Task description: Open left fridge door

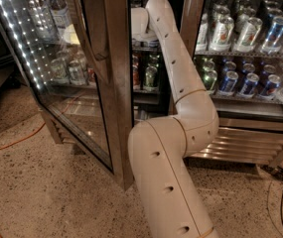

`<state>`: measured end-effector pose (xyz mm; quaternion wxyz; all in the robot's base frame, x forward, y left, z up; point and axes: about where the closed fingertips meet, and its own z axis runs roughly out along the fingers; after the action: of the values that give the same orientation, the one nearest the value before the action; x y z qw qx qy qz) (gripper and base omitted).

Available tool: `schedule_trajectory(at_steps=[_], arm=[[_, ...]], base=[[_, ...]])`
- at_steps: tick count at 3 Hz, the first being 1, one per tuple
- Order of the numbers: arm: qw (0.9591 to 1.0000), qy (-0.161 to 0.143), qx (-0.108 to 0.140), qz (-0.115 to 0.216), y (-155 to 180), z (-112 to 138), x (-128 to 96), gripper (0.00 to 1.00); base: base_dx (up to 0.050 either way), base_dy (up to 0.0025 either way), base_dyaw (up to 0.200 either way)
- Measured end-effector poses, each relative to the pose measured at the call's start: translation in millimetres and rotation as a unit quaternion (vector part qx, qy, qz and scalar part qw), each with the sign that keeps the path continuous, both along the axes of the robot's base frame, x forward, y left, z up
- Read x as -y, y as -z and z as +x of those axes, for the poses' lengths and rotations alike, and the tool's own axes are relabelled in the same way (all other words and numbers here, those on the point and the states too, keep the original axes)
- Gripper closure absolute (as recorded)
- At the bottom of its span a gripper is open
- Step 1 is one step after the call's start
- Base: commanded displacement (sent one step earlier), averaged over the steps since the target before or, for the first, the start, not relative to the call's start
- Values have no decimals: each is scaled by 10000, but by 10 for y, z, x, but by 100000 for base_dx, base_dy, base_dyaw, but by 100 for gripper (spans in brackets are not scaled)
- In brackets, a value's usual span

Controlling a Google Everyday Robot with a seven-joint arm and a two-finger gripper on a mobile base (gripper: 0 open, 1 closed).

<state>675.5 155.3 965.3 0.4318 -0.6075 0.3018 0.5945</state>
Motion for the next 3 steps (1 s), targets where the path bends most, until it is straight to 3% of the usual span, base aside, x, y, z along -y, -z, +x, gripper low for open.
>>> schedule_trajectory(at_steps=[2,3], arm=[[9988,-433,-117,212,107,-97,-219,100],[9974,-582,-158,384,122,-126,-298,100]], base=[[0,0,0],[-3142,-240,15548]])
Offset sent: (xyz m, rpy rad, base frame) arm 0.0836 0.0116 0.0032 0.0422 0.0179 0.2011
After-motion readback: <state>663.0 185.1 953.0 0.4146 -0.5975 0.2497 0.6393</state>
